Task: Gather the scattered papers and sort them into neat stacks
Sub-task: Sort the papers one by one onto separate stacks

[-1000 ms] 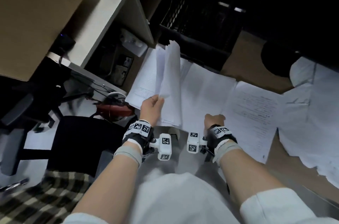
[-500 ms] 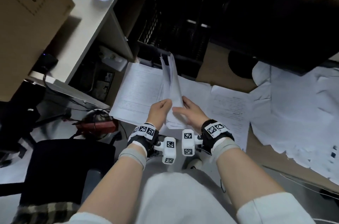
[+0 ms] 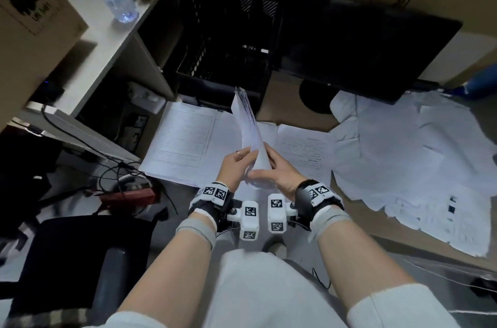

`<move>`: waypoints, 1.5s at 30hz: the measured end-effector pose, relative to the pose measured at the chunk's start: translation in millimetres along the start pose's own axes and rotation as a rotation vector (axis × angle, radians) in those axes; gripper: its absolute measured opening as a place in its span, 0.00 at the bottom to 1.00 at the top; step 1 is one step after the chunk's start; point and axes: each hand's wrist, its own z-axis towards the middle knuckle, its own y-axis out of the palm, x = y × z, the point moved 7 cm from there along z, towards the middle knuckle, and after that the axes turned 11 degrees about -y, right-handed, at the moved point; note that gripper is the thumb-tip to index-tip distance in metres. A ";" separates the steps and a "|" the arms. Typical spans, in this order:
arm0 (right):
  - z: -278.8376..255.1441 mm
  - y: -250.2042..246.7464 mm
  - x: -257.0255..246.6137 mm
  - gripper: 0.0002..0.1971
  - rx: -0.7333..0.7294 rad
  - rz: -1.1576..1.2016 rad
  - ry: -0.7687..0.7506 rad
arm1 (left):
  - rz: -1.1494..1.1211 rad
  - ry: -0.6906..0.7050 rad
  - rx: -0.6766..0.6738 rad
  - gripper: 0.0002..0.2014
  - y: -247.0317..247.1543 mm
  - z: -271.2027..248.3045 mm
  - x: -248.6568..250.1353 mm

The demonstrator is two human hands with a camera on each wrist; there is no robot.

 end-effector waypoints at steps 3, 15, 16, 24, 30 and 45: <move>-8.5 -13.9 4.4 0.52 0.012 -0.016 0.009 | 0.047 0.011 -0.014 0.04 13.6 -1.3 -4.2; -10.1 -26.1 -24.0 0.35 0.140 0.095 0.170 | 0.110 0.049 -0.001 0.16 19.9 22.9 16.0; -9.9 -27.3 -27.6 0.38 0.159 0.092 0.181 | 0.087 0.033 -0.007 0.14 20.6 26.3 17.1; 4.8 -29.3 -42.0 0.39 0.206 0.094 0.154 | -0.122 -0.027 -0.104 0.18 22.0 36.8 29.0; 11.9 -33.6 -44.5 0.20 0.239 0.076 0.114 | -0.133 -0.039 -0.103 0.18 18.4 39.8 35.7; -10.8 -89.7 -8.0 0.17 0.775 -0.085 0.211 | 0.133 -0.045 0.194 0.11 -11.5 38.0 25.4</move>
